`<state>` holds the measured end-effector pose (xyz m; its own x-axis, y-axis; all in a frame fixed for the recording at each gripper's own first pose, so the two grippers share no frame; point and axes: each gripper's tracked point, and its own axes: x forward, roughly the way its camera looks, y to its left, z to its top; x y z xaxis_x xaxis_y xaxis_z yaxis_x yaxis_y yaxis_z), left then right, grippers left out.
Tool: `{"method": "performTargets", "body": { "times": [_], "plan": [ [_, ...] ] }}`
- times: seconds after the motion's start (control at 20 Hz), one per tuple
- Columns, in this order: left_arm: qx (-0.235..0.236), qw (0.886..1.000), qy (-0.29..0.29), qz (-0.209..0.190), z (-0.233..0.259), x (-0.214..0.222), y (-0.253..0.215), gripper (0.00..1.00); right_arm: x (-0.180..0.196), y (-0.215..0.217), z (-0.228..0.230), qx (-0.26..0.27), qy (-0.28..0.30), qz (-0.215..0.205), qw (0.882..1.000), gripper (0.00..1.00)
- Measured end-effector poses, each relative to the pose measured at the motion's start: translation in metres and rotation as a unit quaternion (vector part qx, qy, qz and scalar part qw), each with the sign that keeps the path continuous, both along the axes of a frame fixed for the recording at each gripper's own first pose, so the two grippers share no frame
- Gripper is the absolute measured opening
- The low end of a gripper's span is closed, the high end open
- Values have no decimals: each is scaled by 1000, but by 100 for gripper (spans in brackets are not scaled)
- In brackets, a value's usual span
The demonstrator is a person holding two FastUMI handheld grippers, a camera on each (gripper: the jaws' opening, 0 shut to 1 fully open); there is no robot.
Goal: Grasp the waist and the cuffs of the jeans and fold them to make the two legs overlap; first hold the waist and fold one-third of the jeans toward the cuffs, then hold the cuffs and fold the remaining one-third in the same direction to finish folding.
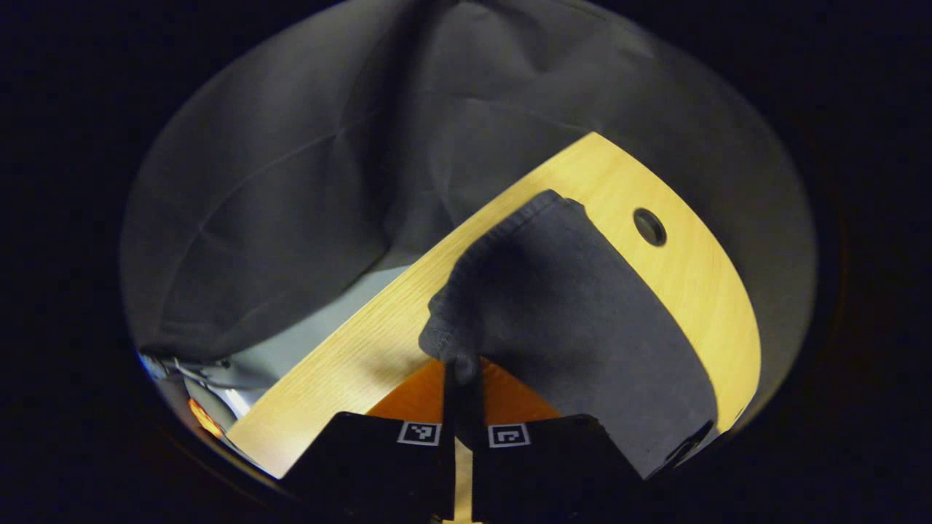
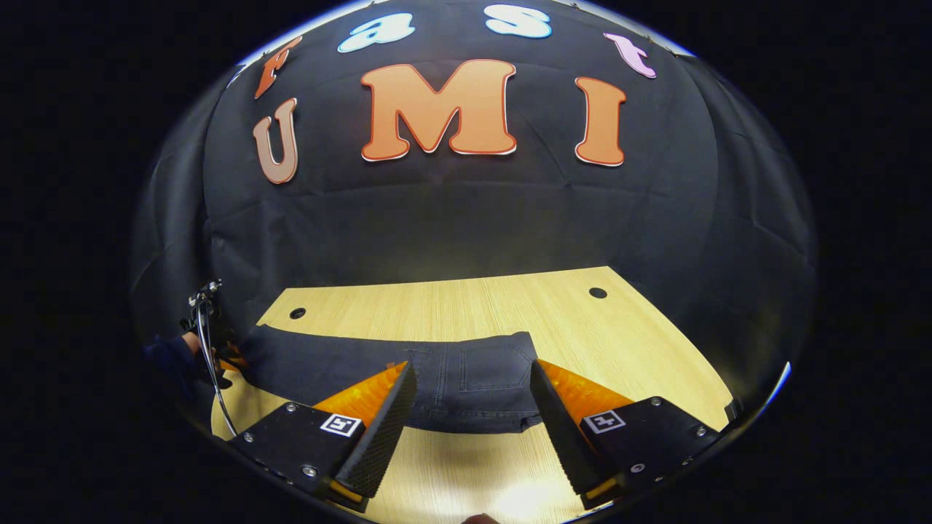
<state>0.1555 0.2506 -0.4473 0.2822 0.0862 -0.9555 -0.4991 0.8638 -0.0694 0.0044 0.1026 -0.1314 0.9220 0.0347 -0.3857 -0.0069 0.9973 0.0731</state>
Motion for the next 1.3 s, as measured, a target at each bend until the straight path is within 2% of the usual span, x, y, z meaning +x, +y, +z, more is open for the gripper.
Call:
{"method": "performTargets", "body": {
  "times": [0.05,0.1,0.35,0.5,0.6,0.8,1.0,1.3],
  "plan": [
    [5,1000,-15,-18,8,-4,1,10,-1,0,2,-1,-1,2,1000,95],
    [1,999,-31,-29,6,-2,-1,3,-3,-3,4,-5,-2,1,1000,95],
    [-53,987,-146,-32,54,27,-13,3,-4,-12,10,-8,-7,-1,1000,95],
    [-66,980,-185,-38,74,29,-17,3,3,-6,13,-2,-8,14,1000,95],
    [-76,973,-214,-45,85,35,-26,3,10,-4,18,-2,-13,26,1000,95],
    [-108,951,-282,-61,129,44,-51,2,20,-12,25,-7,-23,42,999,95],
    [-115,937,-318,-88,171,36,-68,2,31,-25,27,14,-25,47,998,95],
    [-106,924,-348,-121,220,30,-139,2,49,-47,37,18,-41,70,997,95]
  ]
}}
